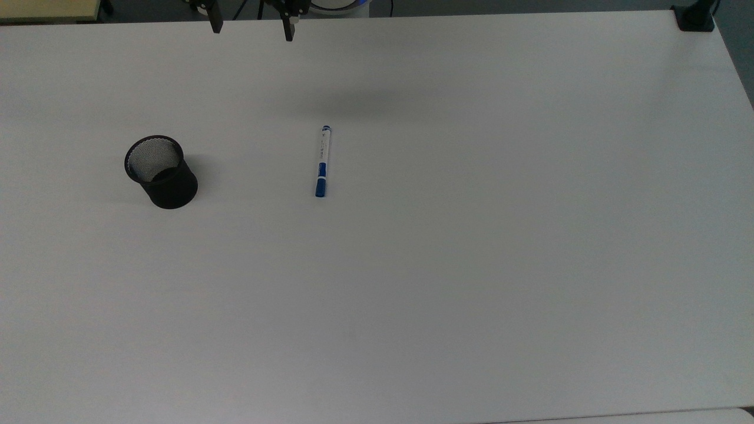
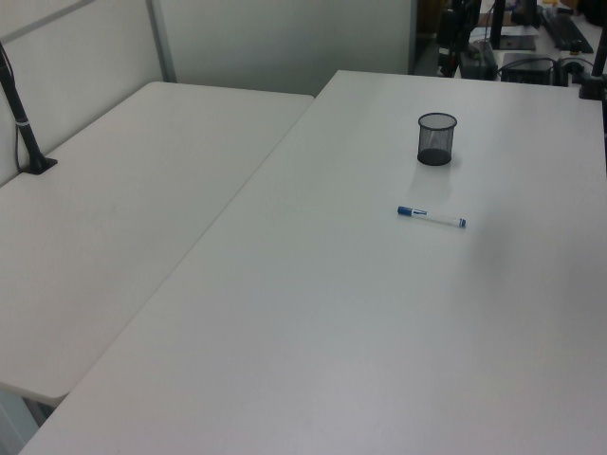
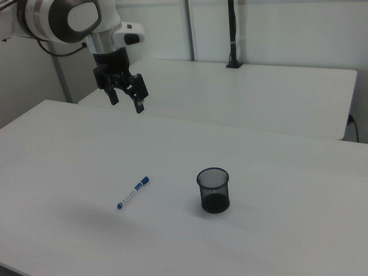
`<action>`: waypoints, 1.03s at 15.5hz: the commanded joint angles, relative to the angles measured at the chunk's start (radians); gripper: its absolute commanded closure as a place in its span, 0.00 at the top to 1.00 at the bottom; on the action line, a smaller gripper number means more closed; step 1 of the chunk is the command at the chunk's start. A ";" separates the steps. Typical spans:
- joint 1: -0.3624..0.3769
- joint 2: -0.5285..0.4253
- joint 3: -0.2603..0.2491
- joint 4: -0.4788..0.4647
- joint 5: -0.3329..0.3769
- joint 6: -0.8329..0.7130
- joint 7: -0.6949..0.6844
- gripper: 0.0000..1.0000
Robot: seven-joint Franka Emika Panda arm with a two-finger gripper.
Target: Insert the marker
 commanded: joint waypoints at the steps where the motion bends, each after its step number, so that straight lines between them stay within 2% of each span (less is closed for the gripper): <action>1: 0.014 -0.013 -0.010 -0.017 0.007 -0.007 -0.028 1.00; 9: 0.014 -0.010 -0.010 -0.017 0.006 -0.007 -0.063 1.00; 13: 0.023 0.022 -0.005 -0.044 0.004 0.003 -0.220 1.00; 16: 0.026 0.078 0.038 -0.043 -0.054 0.012 -0.217 1.00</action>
